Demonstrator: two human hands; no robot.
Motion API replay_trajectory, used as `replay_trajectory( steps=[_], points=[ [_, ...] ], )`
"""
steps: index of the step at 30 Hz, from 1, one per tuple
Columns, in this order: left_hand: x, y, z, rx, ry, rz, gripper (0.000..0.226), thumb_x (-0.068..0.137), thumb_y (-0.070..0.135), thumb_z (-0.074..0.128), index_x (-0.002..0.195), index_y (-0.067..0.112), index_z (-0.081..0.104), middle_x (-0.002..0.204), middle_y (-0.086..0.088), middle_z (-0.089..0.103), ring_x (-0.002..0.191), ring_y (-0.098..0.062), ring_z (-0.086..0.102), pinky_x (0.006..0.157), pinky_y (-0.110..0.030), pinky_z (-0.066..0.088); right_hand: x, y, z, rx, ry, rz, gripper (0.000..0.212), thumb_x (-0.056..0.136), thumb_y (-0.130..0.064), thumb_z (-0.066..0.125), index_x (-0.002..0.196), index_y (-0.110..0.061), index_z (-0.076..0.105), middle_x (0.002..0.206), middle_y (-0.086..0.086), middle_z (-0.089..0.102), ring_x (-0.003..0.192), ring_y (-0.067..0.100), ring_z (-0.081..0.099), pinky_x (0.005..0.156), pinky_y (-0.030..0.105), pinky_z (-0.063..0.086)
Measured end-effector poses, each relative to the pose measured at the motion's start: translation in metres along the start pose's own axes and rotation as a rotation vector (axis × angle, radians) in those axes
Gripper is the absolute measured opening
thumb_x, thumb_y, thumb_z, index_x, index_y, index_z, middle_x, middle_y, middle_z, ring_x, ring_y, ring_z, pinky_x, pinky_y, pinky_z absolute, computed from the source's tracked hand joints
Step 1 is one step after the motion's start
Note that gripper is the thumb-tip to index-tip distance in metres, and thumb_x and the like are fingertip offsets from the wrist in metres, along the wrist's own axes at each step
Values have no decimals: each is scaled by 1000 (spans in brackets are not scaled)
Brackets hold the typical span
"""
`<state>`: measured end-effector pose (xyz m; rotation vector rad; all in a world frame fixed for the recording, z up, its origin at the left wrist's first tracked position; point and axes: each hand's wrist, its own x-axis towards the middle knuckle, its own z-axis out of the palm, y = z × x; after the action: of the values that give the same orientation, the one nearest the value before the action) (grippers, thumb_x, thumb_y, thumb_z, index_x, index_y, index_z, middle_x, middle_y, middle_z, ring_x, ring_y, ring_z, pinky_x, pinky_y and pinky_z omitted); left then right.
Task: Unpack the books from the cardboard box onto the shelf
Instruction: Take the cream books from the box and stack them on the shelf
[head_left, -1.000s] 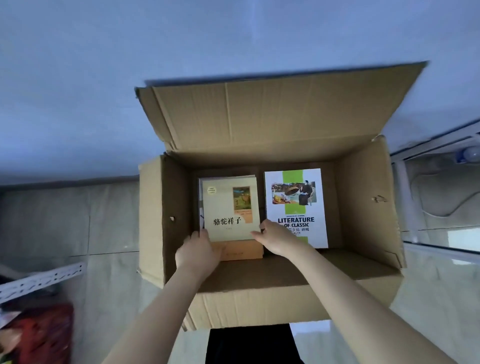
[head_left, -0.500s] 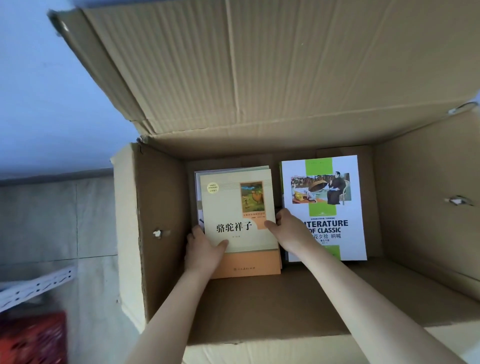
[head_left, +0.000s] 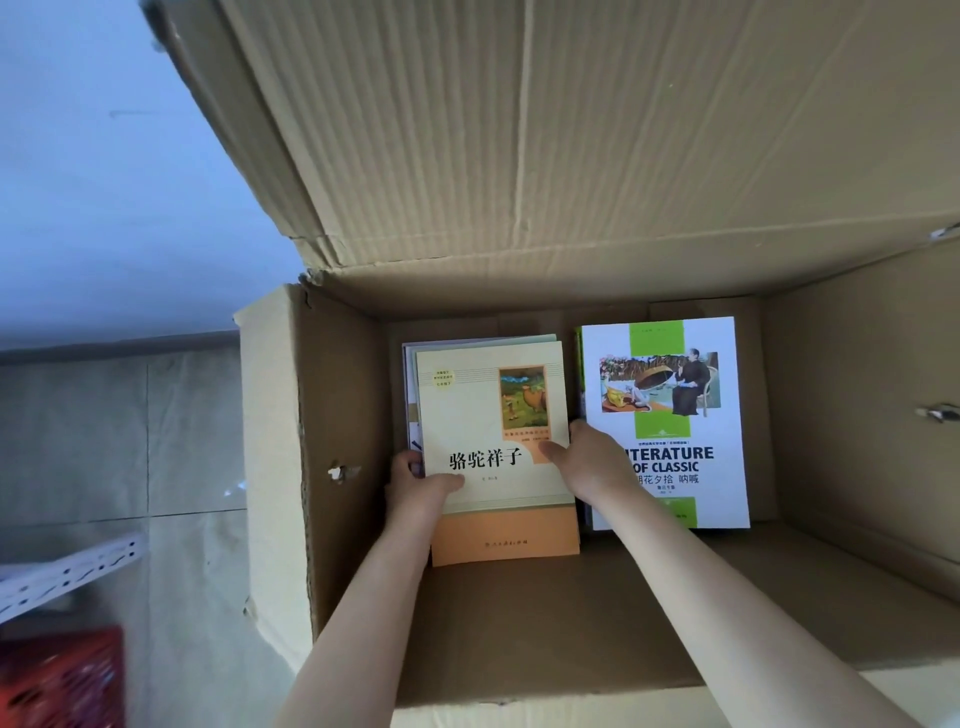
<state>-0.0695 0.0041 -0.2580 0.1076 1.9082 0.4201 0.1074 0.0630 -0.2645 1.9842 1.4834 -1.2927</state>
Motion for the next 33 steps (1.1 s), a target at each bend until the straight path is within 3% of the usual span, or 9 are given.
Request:
replay_trajectory(
  steps=[3,7,12,16,18,21,27,30,33],
  points=[
    [-1,1,1,51,-28,-74,61,78,3,72,127,11,37,121,-8,55,90,-20,57,72,-35,48,1,0,-1,-22,23,12,38,95,-42,46,108,-7,52,105,10,64,93,28,61,64,31,40],
    [-1,6,0,330,-40,-141,53,82,9,70,127,1,45,127,-15,57,113,-31,57,84,-35,49,0,5,-3,77,12,-4,37,94,-42,48,108,-9,58,109,9,66,88,25,59,58,27,37],
    [-12,-4,-9,546,-102,-67,51,79,7,70,125,6,48,123,-12,58,111,-27,58,87,-33,50,-16,12,-11,328,-8,-37,45,90,-40,58,121,-7,59,123,8,64,110,28,59,84,34,43],
    [-29,-11,-23,433,-109,13,29,77,7,74,98,9,53,98,-7,57,87,-22,55,84,-34,50,-37,15,-26,431,32,-105,22,88,-33,62,99,-14,66,108,5,70,92,21,63,71,29,45],
    [-44,-14,-32,342,-124,53,25,75,6,76,86,10,54,93,-8,59,82,-21,56,87,-39,51,-50,16,-37,457,30,-131,20,88,-31,62,98,-14,67,107,6,70,92,22,64,78,34,51],
    [-79,-18,-46,239,-105,159,26,74,7,78,91,4,60,86,-10,62,83,-24,57,81,-37,50,-80,14,-54,463,52,-183,26,88,-29,63,106,-10,68,104,4,70,95,22,64,90,41,50],
    [-166,-19,-98,-28,-182,236,26,78,13,75,102,8,67,87,-9,70,68,-16,61,62,-22,50,-156,-15,-89,463,27,-320,27,89,-32,61,105,-11,67,92,-3,66,73,8,56,57,21,37],
    [-226,-28,-143,-125,-228,297,20,80,12,72,100,7,70,93,-13,64,78,-22,52,65,-21,49,-223,-44,-106,451,-22,-425,25,89,-29,62,106,-12,67,106,3,70,88,14,63,76,25,49],
    [-285,-44,-194,-234,-155,379,31,80,11,71,110,4,68,99,-9,73,82,-20,66,77,-21,55,-293,-81,-110,399,-54,-549,26,89,-27,62,106,-9,66,111,5,69,103,21,64,93,34,47]
  ],
)
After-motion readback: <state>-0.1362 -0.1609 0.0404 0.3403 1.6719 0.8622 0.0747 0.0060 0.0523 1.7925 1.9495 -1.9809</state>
